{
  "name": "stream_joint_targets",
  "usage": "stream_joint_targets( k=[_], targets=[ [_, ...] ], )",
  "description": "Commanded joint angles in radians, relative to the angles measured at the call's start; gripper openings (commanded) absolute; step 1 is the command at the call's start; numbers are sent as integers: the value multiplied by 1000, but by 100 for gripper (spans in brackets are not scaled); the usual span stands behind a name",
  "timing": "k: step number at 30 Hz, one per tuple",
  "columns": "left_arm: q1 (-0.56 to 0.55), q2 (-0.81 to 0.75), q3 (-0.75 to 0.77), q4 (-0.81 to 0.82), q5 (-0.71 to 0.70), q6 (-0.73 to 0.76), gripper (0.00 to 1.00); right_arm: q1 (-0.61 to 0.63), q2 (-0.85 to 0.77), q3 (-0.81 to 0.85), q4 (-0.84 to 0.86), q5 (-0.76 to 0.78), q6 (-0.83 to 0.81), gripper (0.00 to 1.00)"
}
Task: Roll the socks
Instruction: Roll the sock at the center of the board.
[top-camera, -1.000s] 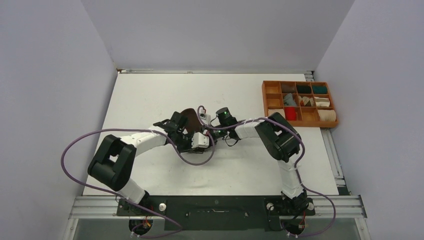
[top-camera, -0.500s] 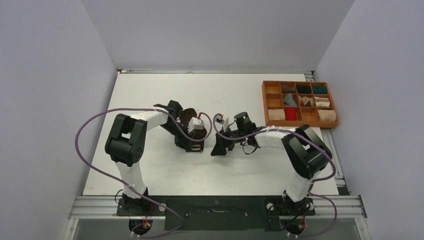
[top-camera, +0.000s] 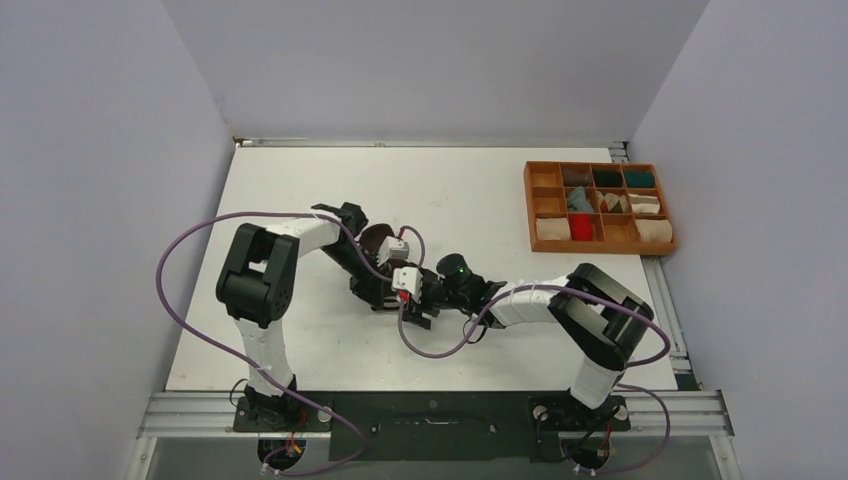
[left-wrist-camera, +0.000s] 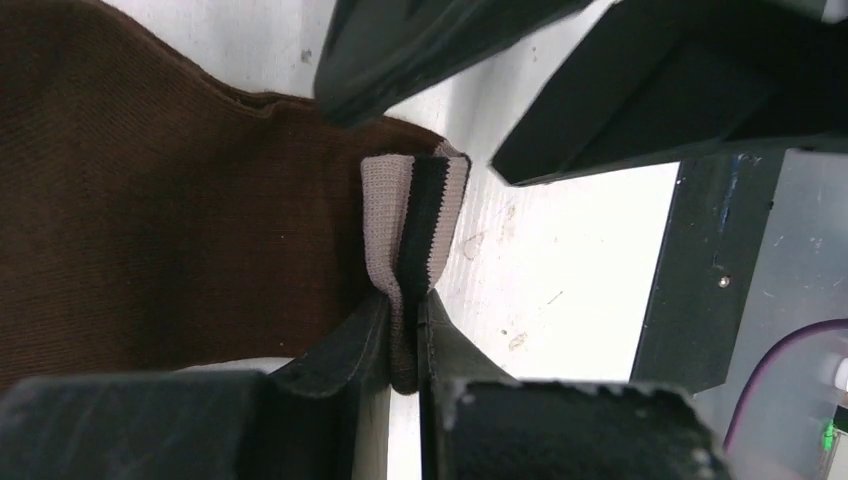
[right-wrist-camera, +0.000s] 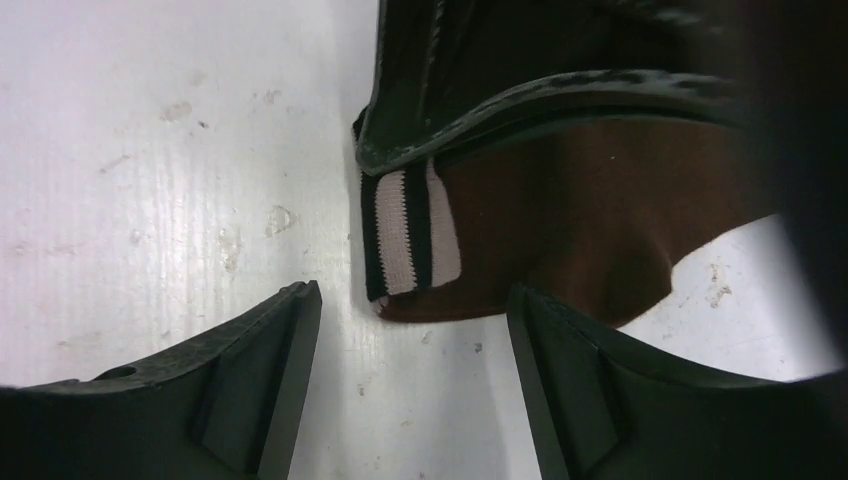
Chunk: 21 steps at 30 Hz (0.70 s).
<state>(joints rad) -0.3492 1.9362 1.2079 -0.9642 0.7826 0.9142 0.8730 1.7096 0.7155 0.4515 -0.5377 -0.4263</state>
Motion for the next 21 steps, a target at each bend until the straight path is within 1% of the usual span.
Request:
stream_joint_targets(
  k=[1, 4, 7, 11, 13, 14, 16, 17, 18, 21],
  targets=[
    [-6, 31, 77, -90, 85, 36, 0, 43, 64, 46, 81, 51, -117, 69],
    [-6, 64, 108, -120, 108, 34, 1, 61, 91, 53, 89, 42, -109, 67],
    [-9, 81, 126, -127, 112, 35, 3, 67, 110, 46, 106, 49, -86, 59],
    [-26, 88, 134, -118, 89, 32, 6, 77, 119, 37, 128, 64, -59, 54],
    [-43, 89, 136, -104, 82, 18, 7, 81, 124, 37, 131, 75, -42, 46],
    [-49, 90, 138, -102, 82, 16, 8, 81, 128, 39, 130, 79, -36, 43],
    [-66, 92, 144, -103, 77, 18, 9, 80, 136, 41, 129, 86, -24, 42],
    [-74, 91, 146, -105, 72, 23, 9, 81, 140, 43, 130, 88, -17, 40],
    [-81, 90, 146, -104, 65, 24, 9, 81, 145, 46, 130, 92, -5, 35],
    [-87, 97, 151, -98, 52, 20, 9, 81, 147, 65, 105, 113, 27, 23]
  ],
)
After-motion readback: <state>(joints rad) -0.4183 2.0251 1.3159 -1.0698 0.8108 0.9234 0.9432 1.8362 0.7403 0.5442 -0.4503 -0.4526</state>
